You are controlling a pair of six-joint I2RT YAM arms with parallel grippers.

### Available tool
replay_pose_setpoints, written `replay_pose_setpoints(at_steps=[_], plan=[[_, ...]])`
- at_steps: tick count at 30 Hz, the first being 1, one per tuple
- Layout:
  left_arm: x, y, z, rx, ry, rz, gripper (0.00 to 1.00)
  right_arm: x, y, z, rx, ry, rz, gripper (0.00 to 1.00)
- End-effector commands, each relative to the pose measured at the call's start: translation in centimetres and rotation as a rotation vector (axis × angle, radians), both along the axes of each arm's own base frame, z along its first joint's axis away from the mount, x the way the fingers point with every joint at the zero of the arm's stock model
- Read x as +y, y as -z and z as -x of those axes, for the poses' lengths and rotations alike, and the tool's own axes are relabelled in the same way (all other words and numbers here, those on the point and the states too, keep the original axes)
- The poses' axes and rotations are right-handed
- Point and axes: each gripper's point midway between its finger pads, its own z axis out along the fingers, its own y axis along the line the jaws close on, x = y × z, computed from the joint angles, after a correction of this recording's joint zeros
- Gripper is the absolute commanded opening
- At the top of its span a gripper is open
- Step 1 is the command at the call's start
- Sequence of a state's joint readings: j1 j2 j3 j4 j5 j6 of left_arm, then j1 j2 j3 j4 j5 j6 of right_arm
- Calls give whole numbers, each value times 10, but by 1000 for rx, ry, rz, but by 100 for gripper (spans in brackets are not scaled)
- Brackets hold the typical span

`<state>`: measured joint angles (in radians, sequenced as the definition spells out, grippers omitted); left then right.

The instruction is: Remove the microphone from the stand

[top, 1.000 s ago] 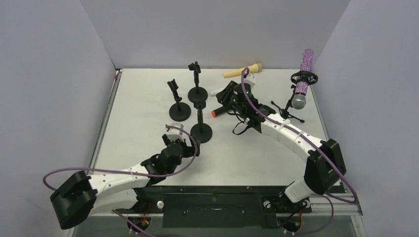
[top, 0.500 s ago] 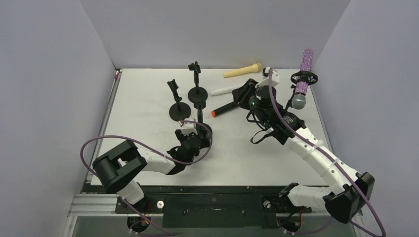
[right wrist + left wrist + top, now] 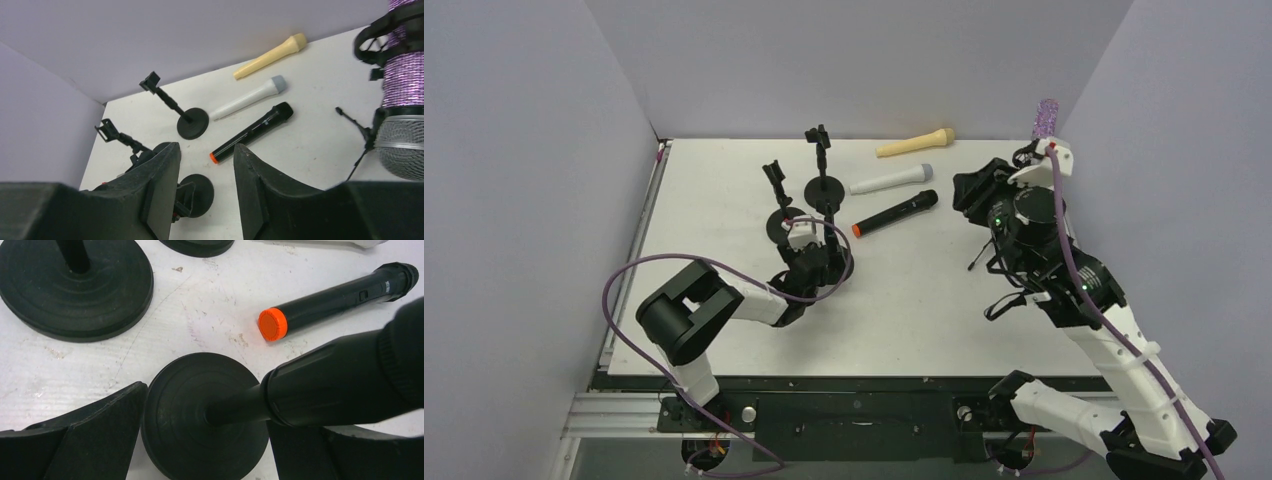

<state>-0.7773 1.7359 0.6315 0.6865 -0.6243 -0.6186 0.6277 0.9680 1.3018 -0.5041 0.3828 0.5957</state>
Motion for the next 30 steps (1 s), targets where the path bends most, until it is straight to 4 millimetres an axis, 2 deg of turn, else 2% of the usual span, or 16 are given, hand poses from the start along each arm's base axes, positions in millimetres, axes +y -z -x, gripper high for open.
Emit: replay_pose_setpoints(at_steps=[1, 7, 8, 9, 10, 11, 12, 13, 14, 15, 16, 19, 23, 25, 27, 30], plan=[[-11, -24, -29, -67, 10, 68, 83, -48, -18, 18, -19, 144, 100, 42], [-12, -29, -33, -70, 44, 62, 87, -65, -17, 26, -5, 188, 143, 44], [-12, -37, -31, -82, 48, 72, 87, -66, -17, 26, -3, 191, 148, 45], [-11, -35, -27, -74, 54, 62, 89, -68, -18, 26, -1, 197, 153, 45], [-11, -45, -24, -89, 60, 72, 90, -69, -18, 26, 1, 202, 159, 45], [-10, -43, -20, -78, 72, 56, 92, -71, -20, 26, 3, 208, 163, 46], [-10, -54, -17, -94, 82, 65, 93, -72, -23, 25, 2, 214, 166, 47], [-10, -52, -11, -82, 99, 50, 99, -73, -24, 25, 4, 216, 171, 47], [-11, -62, -8, -94, 114, 57, 98, -74, -26, 25, 3, 219, 173, 48], [-10, -58, -2, -74, 131, 39, 97, -74, -26, 25, 4, 221, 176, 49], [-11, -67, 3, -88, 143, 40, 97, -75, -28, 25, 2, 223, 175, 50], [-2, -64, 21, -57, 162, 9, 96, -76, -28, 25, 4, 226, 174, 53], [9, -75, 46, -44, 193, -13, 96, -82, -31, 25, 10, 249, 184, 62], [14, -87, 58, -47, 212, -17, 96, -89, -34, 25, 13, 281, 196, 64], [19, -119, 70, -87, 235, 5, 96, -100, -38, 24, 20, 324, 213, 66], [23, -152, 83, -99, 276, -3, 96, -116, -40, 19, 53, 381, 246, 68]])
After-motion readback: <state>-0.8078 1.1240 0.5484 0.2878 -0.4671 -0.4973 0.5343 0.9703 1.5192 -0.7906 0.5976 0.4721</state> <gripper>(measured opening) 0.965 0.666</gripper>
